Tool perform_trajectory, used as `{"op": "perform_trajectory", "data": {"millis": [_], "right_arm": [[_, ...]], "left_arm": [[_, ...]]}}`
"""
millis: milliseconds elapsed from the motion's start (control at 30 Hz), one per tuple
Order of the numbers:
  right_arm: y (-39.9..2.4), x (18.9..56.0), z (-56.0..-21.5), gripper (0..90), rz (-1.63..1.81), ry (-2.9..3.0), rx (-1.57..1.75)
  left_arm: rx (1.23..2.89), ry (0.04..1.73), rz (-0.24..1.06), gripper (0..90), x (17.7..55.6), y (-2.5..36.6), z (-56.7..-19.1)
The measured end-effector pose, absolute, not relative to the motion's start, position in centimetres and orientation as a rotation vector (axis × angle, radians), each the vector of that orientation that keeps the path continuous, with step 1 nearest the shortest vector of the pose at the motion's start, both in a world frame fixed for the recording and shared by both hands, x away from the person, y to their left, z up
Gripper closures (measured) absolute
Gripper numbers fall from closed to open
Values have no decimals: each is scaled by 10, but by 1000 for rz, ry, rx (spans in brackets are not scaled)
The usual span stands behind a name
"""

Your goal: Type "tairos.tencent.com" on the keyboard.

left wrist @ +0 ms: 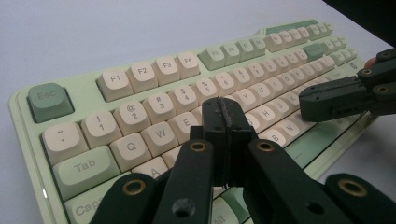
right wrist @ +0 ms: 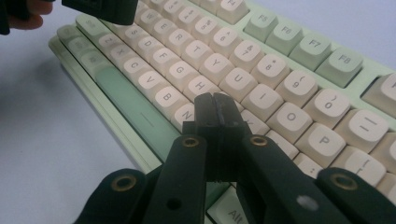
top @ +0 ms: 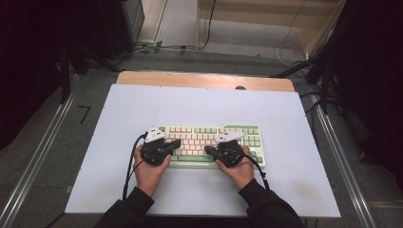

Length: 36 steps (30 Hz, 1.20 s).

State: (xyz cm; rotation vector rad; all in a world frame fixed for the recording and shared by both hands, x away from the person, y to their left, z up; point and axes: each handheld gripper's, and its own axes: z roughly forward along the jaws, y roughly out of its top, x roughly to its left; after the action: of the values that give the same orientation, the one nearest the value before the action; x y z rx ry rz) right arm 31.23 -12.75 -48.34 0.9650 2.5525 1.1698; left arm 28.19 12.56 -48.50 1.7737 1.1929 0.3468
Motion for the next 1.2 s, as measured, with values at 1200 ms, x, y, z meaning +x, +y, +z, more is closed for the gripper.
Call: {"op": "perform_trajectory", "data": {"millis": [1200], "right_arm": [[-146,315,-471,802,1240,2485,995]], "left_arm": [[1738,1194,361,900,280,132,-478]]}}
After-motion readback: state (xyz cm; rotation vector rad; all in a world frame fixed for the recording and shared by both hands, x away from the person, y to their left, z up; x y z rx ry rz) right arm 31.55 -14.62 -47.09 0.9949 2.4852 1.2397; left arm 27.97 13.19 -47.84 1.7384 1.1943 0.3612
